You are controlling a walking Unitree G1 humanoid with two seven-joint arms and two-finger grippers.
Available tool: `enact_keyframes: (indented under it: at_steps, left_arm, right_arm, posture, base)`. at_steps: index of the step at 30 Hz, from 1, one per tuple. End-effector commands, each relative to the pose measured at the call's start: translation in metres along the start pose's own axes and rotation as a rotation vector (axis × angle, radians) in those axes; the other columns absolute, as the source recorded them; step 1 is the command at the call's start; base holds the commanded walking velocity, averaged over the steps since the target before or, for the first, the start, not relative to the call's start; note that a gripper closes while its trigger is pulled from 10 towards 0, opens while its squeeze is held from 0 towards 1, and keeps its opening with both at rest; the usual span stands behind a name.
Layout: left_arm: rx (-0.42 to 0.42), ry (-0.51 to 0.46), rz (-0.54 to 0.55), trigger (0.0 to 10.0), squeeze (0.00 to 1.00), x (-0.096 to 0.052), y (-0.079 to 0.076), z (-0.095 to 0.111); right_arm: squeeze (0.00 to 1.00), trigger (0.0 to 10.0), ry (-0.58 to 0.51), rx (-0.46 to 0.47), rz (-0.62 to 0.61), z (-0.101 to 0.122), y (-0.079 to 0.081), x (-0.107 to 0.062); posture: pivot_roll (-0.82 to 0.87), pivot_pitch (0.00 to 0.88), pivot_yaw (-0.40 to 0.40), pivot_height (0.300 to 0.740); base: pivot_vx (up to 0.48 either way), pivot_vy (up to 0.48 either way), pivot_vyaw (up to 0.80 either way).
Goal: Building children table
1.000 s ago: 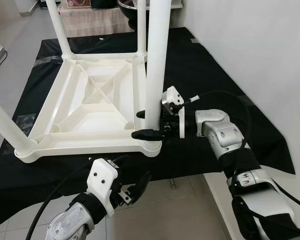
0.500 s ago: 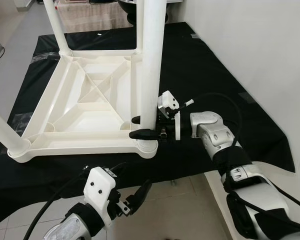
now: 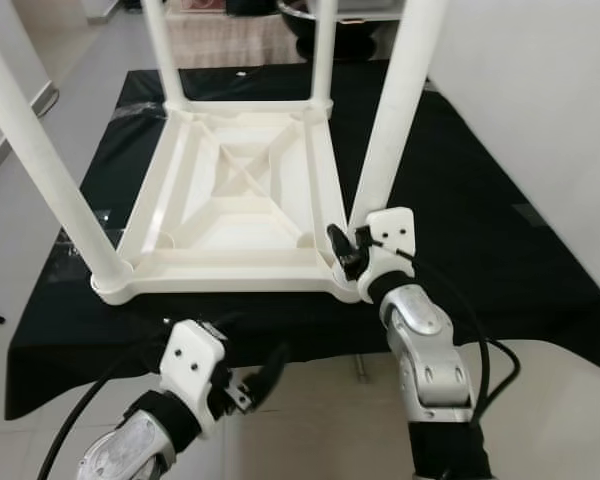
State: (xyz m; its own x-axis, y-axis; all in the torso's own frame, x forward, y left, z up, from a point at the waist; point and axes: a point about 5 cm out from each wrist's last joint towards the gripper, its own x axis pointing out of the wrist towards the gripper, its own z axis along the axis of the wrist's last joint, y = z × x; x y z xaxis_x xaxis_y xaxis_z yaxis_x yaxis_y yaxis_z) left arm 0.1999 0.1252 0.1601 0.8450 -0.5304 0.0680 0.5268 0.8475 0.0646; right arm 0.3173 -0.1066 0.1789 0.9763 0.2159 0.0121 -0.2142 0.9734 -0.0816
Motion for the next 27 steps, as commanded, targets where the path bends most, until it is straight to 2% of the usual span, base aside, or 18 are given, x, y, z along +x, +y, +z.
enact_keyframes:
  at_steps: [1,2,4,5,6,7,8,9,12,13,15,19,20,23,24,25,26,27]
  left_arm:
    - [0.005,0.011,0.005,10.0,0.00,0.001,0.002,-0.005]
    - [0.012,0.009,0.013,10.0,0.00,0.003,0.003,-0.005]
    - [0.016,0.009,0.019,10.0,0.00,0.004,0.004,-0.005]
    - [0.022,0.007,0.029,10.0,0.00,0.004,0.006,-0.006]
    - [0.028,0.005,0.038,10.0,0.00,0.005,0.007,-0.006]
    - [0.028,0.005,0.038,10.0,0.00,0.005,0.007,-0.006]
    - [0.032,0.004,0.048,10.0,0.00,0.005,0.008,-0.006]
    - [0.032,0.004,0.048,10.0,0.00,0.005,0.008,-0.006]
    - [0.035,0.003,0.058,10.0,0.00,0.005,0.009,-0.007]
    - [0.035,0.003,0.058,10.0,0.00,0.005,0.009,-0.007]
    - [0.034,0.000,0.053,10.0,0.00,0.004,0.008,-0.006]
    - [0.031,-0.003,0.049,10.0,0.00,0.004,0.007,-0.006]
    - [0.027,-0.004,0.045,10.0,0.00,0.003,0.005,-0.005]
    - [0.025,-0.003,0.043,10.0,0.00,0.001,0.003,-0.005]
    - [0.023,-0.001,0.041,10.0,0.00,-0.001,0.000,-0.004]
    - [0.023,-0.001,0.041,10.0,0.00,-0.001,0.000,-0.004]
    - [0.022,0.001,0.039,10.0,0.00,-0.002,-0.001,-0.004]
    - [0.020,0.005,0.036,10.0,0.00,-0.003,-0.003,-0.004]
  right_arm:
    - [0.00,0.0,0.085,0.028,-0.001,-0.016,0.008,0.007]
    - [0.00,7.0,0.070,0.035,0.037,-0.014,0.013,0.011]
    - [0.00,7.0,0.062,0.040,0.061,-0.013,0.015,0.013]
    - [0.00,10.0,0.038,0.059,0.135,-0.007,0.023,0.013]
    - [0.58,10.0,0.014,0.065,0.196,-0.003,0.027,0.013]
    - [0.58,10.0,0.014,0.065,0.196,-0.003,0.027,0.013]
    - [1.00,10.0,-0.004,0.082,0.306,0.002,0.033,0.012]
    - [1.00,10.0,-0.004,0.082,0.306,0.002,0.033,0.012]
    - [1.00,10.0,-0.069,0.127,0.539,0.020,0.027,0.010]
    - [1.00,10.0,-0.069,0.127,0.539,0.020,0.027,0.010]
    - [1.00,10.0,-0.080,0.076,0.629,0.026,0.010,0.014]
    - [1.00,10.0,-0.070,0.043,0.658,0.026,-0.007,0.021]
    - [1.00,10.0,-0.064,0.039,0.665,0.025,-0.021,0.028]
    - [1.00,10.0,-0.061,0.022,0.697,0.025,-0.028,0.030]
    - [0.33,10.0,-0.045,0.024,0.753,0.025,-0.032,0.031]
    - [0.33,10.0,-0.045,0.024,0.753,0.025,-0.032,0.031]
    - [0.00,10.0,-0.040,0.032,0.780,0.026,-0.034,0.032]
    - [0.00,10.0,-0.045,0.033,0.815,0.028,-0.036,0.033]
  posture:
    - [-0.01,0.129,-0.015,0.740]
    - [0.00,0.123,-0.020,0.740]
    - [0.00,0.122,-0.021,0.740]
    - [0.00,0.120,-0.023,0.740]
    - [0.01,0.114,-0.029,0.740]
    - [0.01,0.114,-0.029,0.740]
    - [0.01,0.114,-0.029,0.740]
    - [0.01,0.114,-0.029,0.740]
    - [0.02,0.111,-0.039,0.740]
    - [0.02,0.111,-0.039,0.740]
    - [0.02,0.123,-0.043,0.740]
    - [0.02,0.132,-0.045,0.740]
    - [0.03,0.141,-0.043,0.740]
    - [0.04,0.152,-0.043,0.740]
    - [0.04,0.162,-0.040,0.740]
    - [0.04,0.162,-0.040,0.740]
    - [0.05,0.168,-0.040,0.740]
    - [0.05,0.173,-0.038,0.740]
  base:
    - [0.000,0.000,0.00]
    - [0.000,0.000,0.00]
    - [0.000,0.000,0.00]
    - [0.000,0.000,0.00]
    - [0.000,0.000,0.00]
    - [0.000,0.000,0.00]
    - [0.000,0.000,0.00]
    - [0.000,0.000,0.00]
    - [0.000,0.000,0.00]
    - [0.000,0.000,0.00]
    - [0.000,0.000,0.00]
    - [0.000,0.000,0.00]
    - [0.000,0.000,0.00]
    - [0.000,0.000,0.00]
    - [0.000,0.000,0.00]
    - [0.000,0.000,0.00]
    - [0.000,0.000,0.00]
    - [0.000,0.000,0.00]
